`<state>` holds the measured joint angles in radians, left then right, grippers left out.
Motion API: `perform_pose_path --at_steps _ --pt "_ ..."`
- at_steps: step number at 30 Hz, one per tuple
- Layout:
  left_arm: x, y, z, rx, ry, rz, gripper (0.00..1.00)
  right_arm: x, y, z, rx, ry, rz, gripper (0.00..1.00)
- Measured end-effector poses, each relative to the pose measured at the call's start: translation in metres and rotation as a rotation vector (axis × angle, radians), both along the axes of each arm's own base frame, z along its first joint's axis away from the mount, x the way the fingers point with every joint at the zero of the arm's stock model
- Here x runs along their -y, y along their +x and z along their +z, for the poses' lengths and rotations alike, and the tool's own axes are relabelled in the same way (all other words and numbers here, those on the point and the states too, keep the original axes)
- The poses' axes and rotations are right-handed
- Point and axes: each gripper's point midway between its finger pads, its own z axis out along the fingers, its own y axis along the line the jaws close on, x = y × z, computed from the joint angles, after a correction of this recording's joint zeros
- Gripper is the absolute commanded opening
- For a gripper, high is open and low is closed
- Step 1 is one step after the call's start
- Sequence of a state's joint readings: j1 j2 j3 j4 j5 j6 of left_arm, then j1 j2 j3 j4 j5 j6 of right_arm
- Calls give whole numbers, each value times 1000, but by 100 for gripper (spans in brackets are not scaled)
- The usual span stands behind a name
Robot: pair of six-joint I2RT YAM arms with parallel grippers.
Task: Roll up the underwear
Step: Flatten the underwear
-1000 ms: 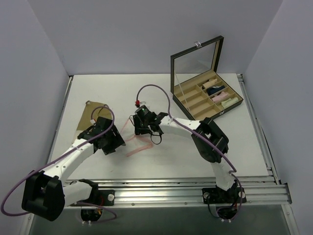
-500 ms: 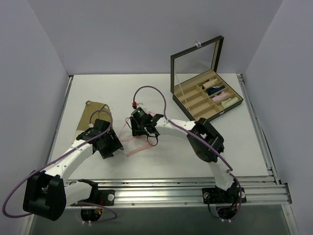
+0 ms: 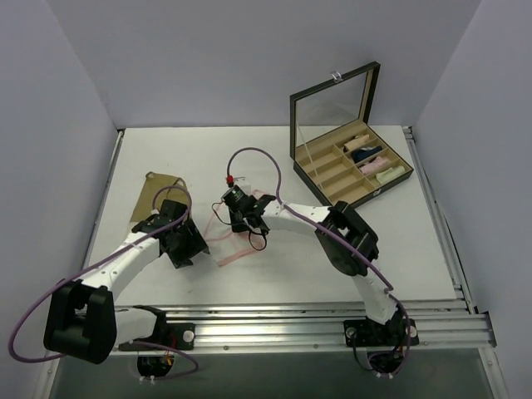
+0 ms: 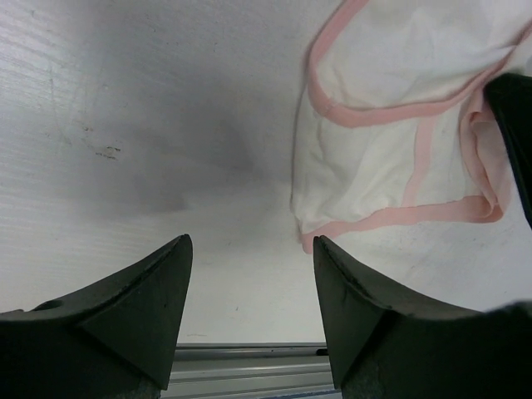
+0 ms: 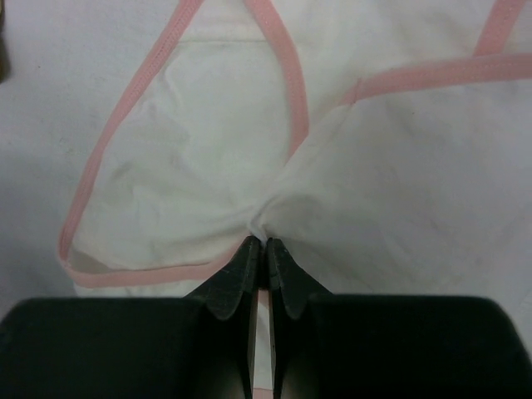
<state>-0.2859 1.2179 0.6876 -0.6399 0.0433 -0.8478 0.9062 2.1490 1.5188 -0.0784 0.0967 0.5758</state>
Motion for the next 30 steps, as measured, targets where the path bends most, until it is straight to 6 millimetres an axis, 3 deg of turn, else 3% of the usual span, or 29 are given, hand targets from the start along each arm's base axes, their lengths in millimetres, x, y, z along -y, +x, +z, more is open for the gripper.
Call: perform_pose_path --at_steps 5,13,21,26,30 --pt "4 3 -12 -46 -5 -6 67 17 4 15 -4 -7 -27 0" --pt "23 24 -28 -78 -60 -46 63 66 14 53 25 40 -122 0" --pt "31 45 -27 -71 -72 -58 61 122 -1 39 -14 -18 -198 0" --pt "25 46 -28 -68 -40 -50 61 176 -8 36 -18 -54 -294 0" --pt "24 48 -28 -74 -29 -50 60 199 -8 31 -20 -83 -346 0"
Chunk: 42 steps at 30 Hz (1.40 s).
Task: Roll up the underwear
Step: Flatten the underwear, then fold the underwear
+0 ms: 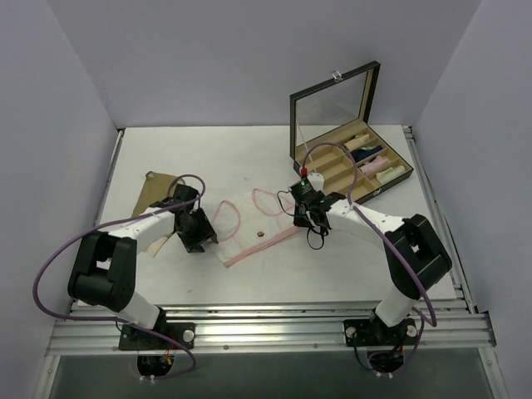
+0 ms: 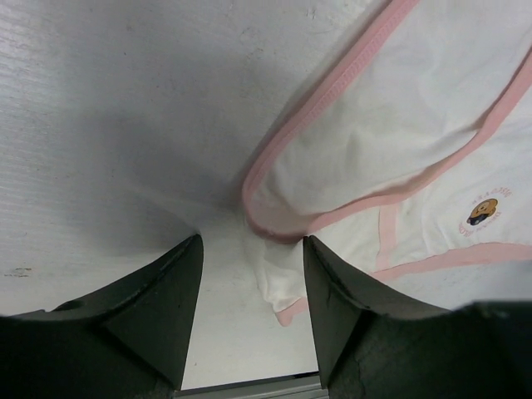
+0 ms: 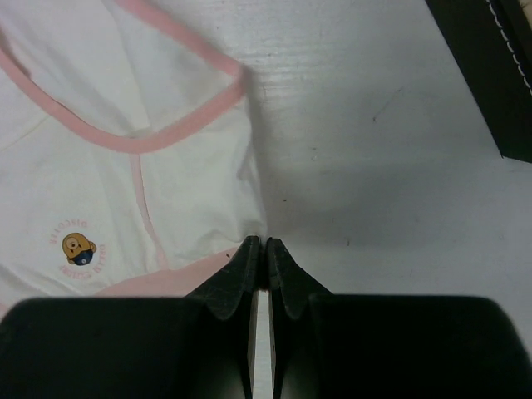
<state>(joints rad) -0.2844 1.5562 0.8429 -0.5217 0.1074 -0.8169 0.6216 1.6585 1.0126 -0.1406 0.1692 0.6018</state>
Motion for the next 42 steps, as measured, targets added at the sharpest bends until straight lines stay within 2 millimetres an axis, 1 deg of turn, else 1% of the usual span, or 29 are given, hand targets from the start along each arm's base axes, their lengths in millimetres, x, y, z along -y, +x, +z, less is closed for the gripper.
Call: perform_pose_path --at_steps 4,7,8,9,10,11,12,14,16,18,21,23,25,27,30,33,36,37,39,41,42 --pt "0 2 -1 -4 6 -4 55 10 -5 -8 -9 -41 -16 0" --pt "-2 1 -1 -9 20 -7 55 19 -9 -12 -19 -74 -38 0" --pt "-4 1 -1 -11 28 -7 55 22 -9 -13 -24 -81 -45 2" --pt "-5 0 -1 -12 34 -8 55 25 -11 -15 -30 -88 -51 6" --pt "-6 0 -1 -14 40 -8 55 27 -12 -17 -35 -91 -53 12" --pt "-7 0 0 -17 45 -9 55 27 -15 -19 -40 -89 -49 33" --pt "-8 0 0 -18 52 -11 55 28 -17 -22 -47 -83 -49 39" --pt "-9 1 4 -17 62 -17 55 30 -22 -23 -55 -74 -31 48" --pt "-9 7 10 1 65 -24 56 29 -22 -18 -53 -46 -19 50" --pt "-7 15 17 26 63 -31 56 26 -15 -10 -34 -1 -9 51" --pt "-2 26 24 67 46 -51 56 30 -2 -6 -20 46 -16 50" --pt "6 32 30 93 8 -71 56 34 5 -5 -20 77 -17 49" --pt "17 41 35 125 -38 -92 56 37 11 -8 -24 93 -18 48" --pt "29 51 39 152 -76 -114 56 38 14 -15 -38 109 -10 47" --pt "49 66 40 183 -124 -152 56 33 18 -25 -54 135 19 44" --pt "69 76 37 194 -155 -192 56 25 18 -34 -71 160 53 42" --pt "83 84 32 192 -172 -219 56 19 23 -33 -56 183 70 38" --pt "87 87 31 194 -177 -226 56 18 23 -33 -53 189 74 33" --pt "94 93 30 200 -184 -238 56 16 25 -34 -47 196 78 25" --pt "101 98 28 206 -188 -248 56 15 26 -36 -43 198 83 1" --pt "104 100 28 207 -190 -252 56 15 26 -37 -45 198 83 0"
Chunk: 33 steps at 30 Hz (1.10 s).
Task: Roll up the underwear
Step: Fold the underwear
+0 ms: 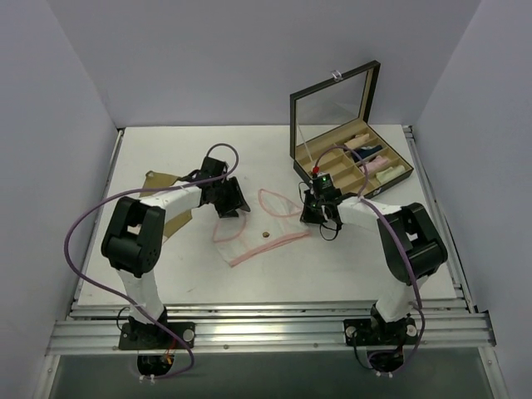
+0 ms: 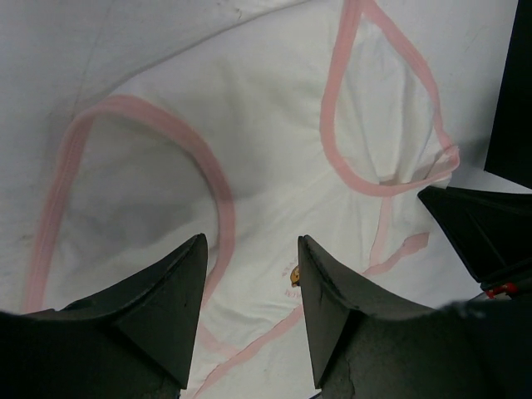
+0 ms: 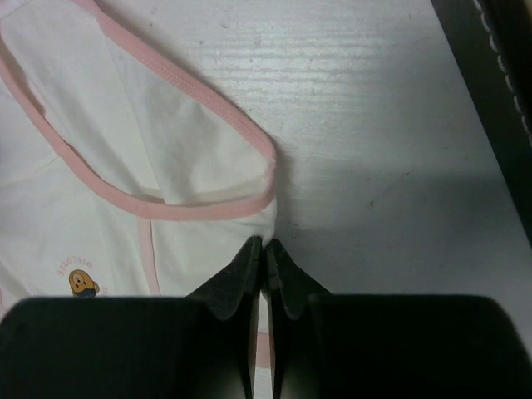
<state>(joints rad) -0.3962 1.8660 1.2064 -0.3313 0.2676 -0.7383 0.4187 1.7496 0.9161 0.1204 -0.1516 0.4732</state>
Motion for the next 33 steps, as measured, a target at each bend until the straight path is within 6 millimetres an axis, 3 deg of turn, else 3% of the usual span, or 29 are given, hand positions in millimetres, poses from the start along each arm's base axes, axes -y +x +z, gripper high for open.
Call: perform_pose_path --at_steps 6,11,16,19,24,26,29,33 --pt "24 19 -12 -4 -19 -20 56 11 -7 2 -18 -44 -27 0" --pt "57 42 -12 18 -51 -67 56 24 -13 29 12 -79 -62 0" --pt "59 36 -4 21 -51 -77 61 28 -17 40 29 -103 -72 0" --pt "38 32 13 30 -45 -39 63 17 -21 41 12 -126 -37 0" --pt "-28 29 41 73 -22 100 63 -34 -17 56 54 -135 77 0" --pt "-53 24 36 52 0 155 63 -57 -17 63 77 -133 120 0" --pt "-91 7 12 -44 55 236 63 -87 -19 69 102 -133 178 0" --pt "-116 -18 -8 -156 105 279 63 -128 -29 71 118 -133 276 0"
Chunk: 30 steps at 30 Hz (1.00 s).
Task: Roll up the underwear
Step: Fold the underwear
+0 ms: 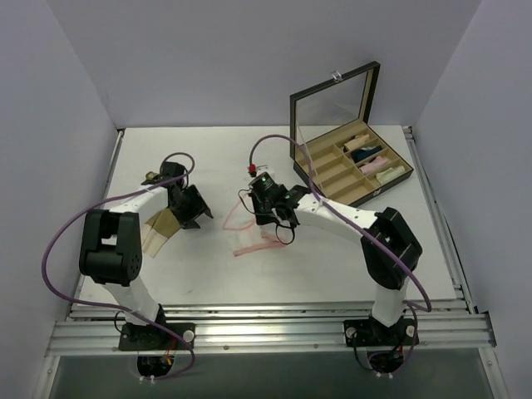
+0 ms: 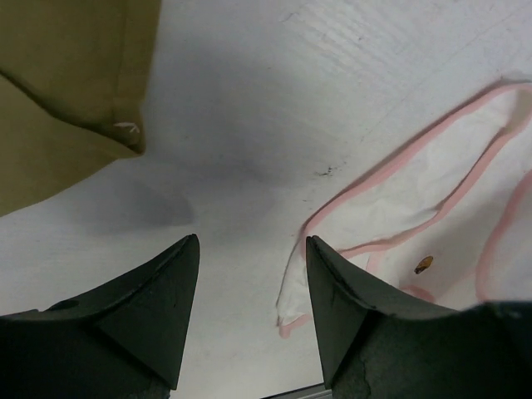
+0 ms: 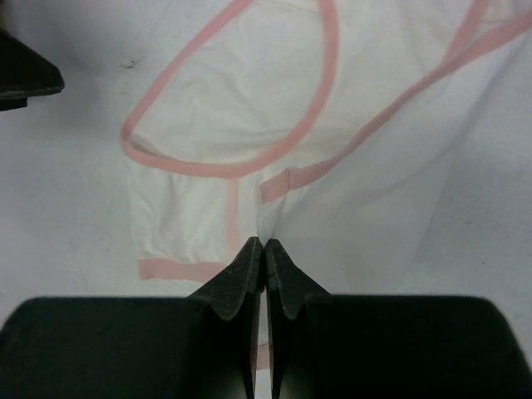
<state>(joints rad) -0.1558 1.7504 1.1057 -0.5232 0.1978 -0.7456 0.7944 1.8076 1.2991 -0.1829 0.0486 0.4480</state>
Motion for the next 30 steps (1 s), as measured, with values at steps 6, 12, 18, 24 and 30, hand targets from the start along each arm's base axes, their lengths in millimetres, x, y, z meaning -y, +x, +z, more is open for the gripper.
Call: perform_pose_path --at_steps 6,12,18,24,30 --pt "-15 -3 -2 -28 2 24 63 -48 -22 -10 -9 -3 118 0" --pt "-13 -19 -13 -70 -19 6 62 -83 -42 -28 -38 -7 214 0" --pt "-10 -26 -16 -89 -42 -4 62 -104 -44 -38 -48 14 255 0" --pt "-9 -28 -17 -89 -48 -13 62 -109 -45 -46 -65 20 263 7" --pt "-7 -33 -17 -89 -59 -19 61 -122 -39 -38 -57 75 244 15"
